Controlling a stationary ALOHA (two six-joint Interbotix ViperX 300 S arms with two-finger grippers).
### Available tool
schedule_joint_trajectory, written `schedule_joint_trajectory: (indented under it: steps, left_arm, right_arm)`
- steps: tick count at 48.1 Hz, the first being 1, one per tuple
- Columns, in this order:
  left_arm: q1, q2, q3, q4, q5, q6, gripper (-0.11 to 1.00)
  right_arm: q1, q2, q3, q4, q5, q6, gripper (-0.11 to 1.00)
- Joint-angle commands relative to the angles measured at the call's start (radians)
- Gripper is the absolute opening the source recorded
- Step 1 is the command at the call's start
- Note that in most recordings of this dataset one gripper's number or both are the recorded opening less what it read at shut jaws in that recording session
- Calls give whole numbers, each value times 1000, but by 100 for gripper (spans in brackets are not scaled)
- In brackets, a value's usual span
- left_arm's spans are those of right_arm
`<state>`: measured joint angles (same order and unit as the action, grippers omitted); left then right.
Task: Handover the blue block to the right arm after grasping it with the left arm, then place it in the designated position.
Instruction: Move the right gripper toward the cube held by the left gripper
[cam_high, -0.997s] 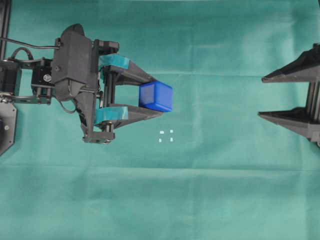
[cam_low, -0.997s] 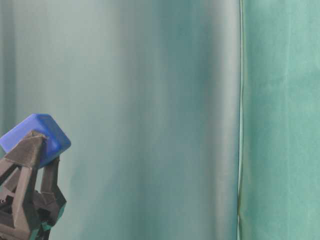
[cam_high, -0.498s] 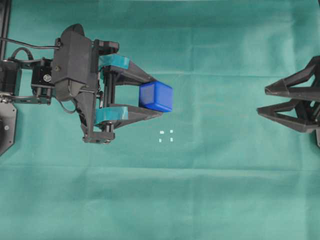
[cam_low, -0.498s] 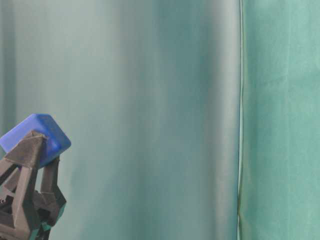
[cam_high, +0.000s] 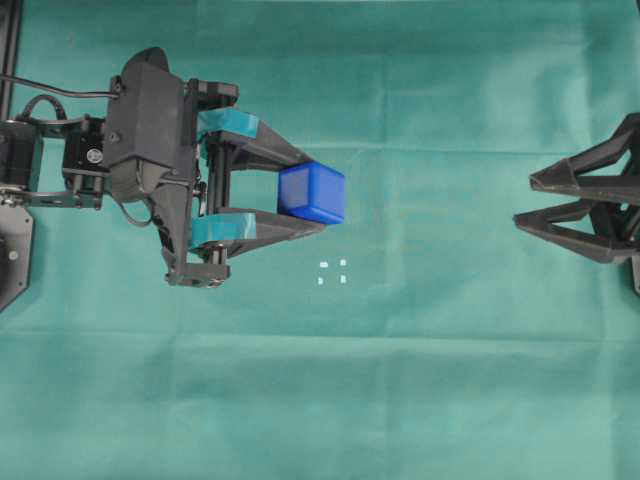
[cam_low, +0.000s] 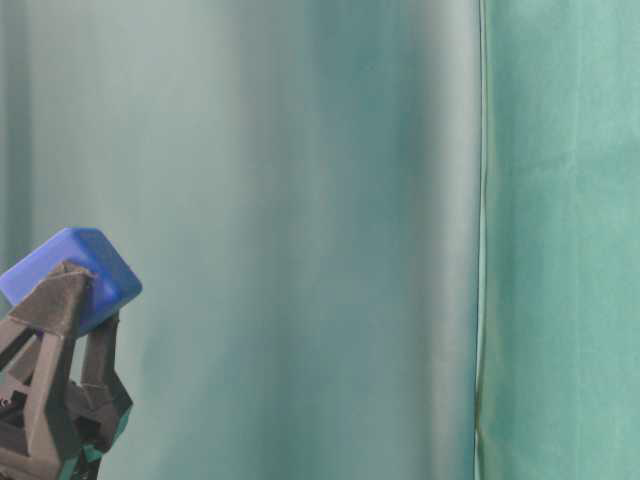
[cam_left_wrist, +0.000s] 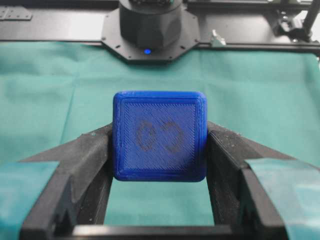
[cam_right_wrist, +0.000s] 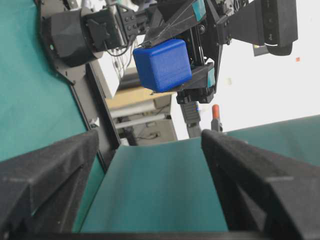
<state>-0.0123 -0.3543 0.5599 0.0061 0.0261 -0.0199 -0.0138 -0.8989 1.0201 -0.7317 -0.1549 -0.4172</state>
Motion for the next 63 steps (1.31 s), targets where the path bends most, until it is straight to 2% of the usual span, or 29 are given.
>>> schedule_joint_trajectory:
  steps: [1,50,63]
  left_arm:
    - [-2,-18,-14,-2,-9,-2,47]
    - [0,-18,-14,-2,-9,-2,47]
    - [0,-18,-14,-2,-9,-3,47]
  right_arm:
    - [-2,5,-28,2,-3,2,91]
    - [-2,9,-29,0,-8,0,91]
    - [-2,46,-49,0,-8,-3,90]
